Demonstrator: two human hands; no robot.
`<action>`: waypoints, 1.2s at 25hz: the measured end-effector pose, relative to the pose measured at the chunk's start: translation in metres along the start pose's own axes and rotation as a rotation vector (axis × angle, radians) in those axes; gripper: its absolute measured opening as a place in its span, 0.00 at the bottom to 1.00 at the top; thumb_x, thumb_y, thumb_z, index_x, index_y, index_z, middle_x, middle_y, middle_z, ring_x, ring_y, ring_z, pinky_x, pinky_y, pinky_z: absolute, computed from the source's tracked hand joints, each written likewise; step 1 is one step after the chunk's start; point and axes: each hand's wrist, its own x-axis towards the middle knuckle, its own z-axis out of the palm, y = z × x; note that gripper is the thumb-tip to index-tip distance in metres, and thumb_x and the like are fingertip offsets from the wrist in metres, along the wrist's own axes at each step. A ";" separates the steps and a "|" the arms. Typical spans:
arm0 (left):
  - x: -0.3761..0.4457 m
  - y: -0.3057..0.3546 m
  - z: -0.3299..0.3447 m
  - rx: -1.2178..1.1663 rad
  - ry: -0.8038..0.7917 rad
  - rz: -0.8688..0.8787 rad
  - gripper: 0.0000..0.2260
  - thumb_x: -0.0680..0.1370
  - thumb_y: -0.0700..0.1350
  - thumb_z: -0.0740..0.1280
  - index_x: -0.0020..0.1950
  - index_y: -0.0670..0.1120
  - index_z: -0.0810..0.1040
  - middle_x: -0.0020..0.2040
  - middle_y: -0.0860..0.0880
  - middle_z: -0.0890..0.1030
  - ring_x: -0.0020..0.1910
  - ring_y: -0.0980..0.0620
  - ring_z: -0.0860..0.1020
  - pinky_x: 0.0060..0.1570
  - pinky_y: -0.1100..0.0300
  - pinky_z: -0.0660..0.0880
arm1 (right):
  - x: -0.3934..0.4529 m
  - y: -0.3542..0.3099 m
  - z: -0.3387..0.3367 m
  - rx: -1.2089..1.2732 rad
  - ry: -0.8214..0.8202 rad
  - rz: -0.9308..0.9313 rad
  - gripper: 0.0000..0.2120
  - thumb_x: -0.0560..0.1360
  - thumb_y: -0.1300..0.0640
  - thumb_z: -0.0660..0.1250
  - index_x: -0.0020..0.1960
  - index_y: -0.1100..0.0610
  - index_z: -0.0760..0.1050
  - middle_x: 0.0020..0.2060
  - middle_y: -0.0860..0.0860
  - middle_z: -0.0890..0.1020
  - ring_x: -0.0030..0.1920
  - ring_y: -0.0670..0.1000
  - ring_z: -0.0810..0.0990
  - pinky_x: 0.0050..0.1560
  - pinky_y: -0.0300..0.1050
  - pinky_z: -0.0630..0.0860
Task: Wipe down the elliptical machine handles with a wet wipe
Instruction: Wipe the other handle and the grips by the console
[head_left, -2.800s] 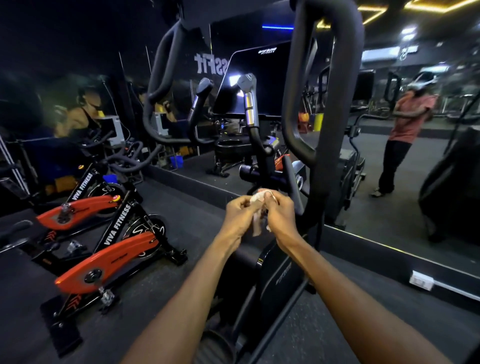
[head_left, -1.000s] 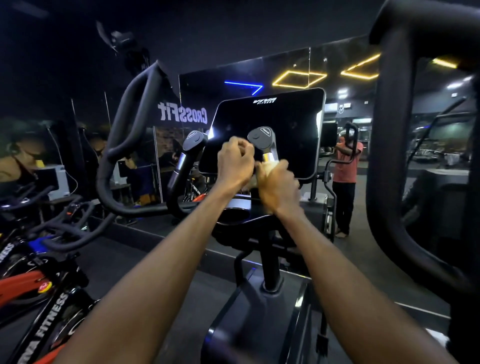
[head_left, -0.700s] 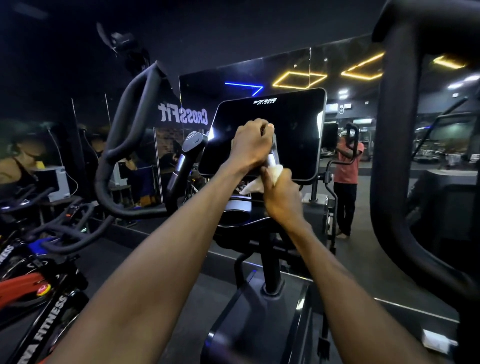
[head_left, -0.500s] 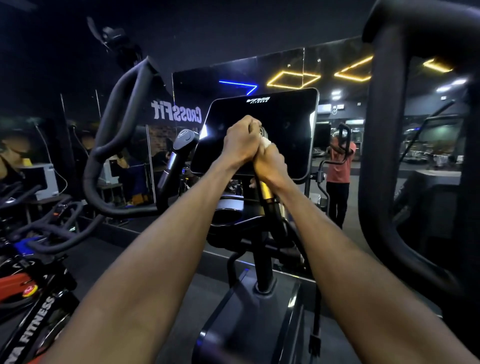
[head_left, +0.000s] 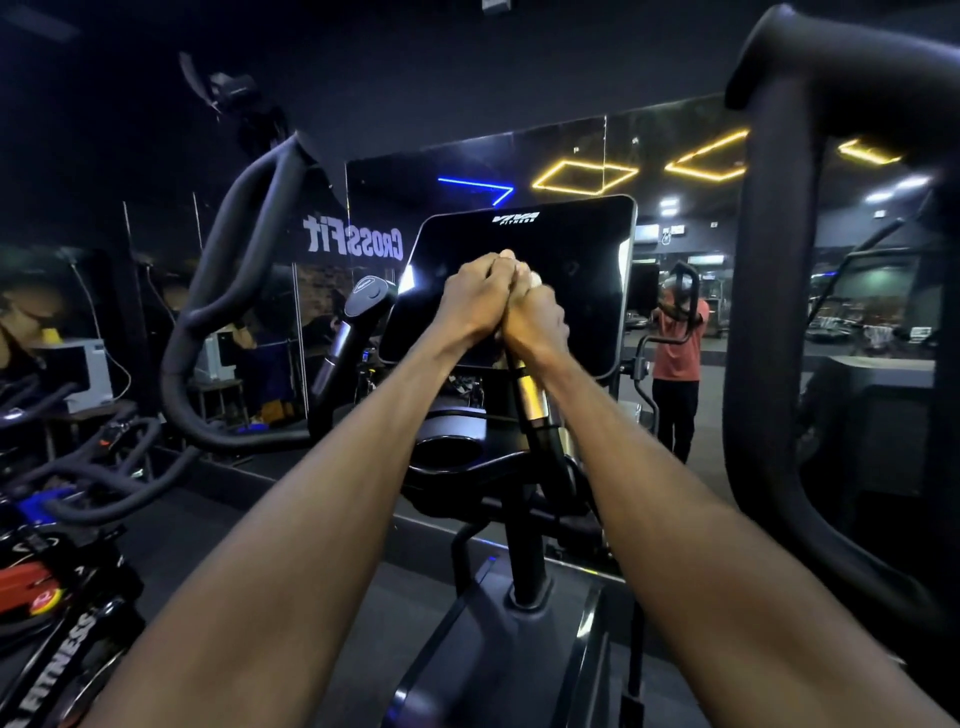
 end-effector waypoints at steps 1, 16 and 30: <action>0.004 0.002 -0.004 -0.025 -0.014 -0.017 0.17 0.80 0.55 0.57 0.39 0.49 0.79 0.46 0.43 0.84 0.49 0.44 0.80 0.54 0.52 0.74 | 0.007 -0.008 -0.002 0.000 0.009 -0.002 0.27 0.82 0.38 0.47 0.65 0.54 0.74 0.60 0.59 0.80 0.61 0.62 0.77 0.52 0.49 0.67; 0.012 -0.007 -0.029 -0.430 0.156 -0.257 0.29 0.83 0.62 0.47 0.63 0.39 0.74 0.56 0.42 0.76 0.50 0.49 0.76 0.39 0.58 0.73 | 0.002 -0.015 0.027 -0.865 0.224 -0.483 0.15 0.76 0.51 0.62 0.58 0.58 0.76 0.56 0.57 0.77 0.56 0.61 0.73 0.50 0.55 0.68; -0.017 -0.013 -0.059 -0.213 0.060 -0.290 0.26 0.84 0.60 0.46 0.60 0.44 0.75 0.57 0.44 0.75 0.53 0.48 0.75 0.47 0.51 0.76 | 0.013 0.001 -0.007 0.510 -0.334 0.208 0.28 0.81 0.40 0.55 0.60 0.64 0.77 0.40 0.63 0.81 0.35 0.60 0.81 0.36 0.50 0.78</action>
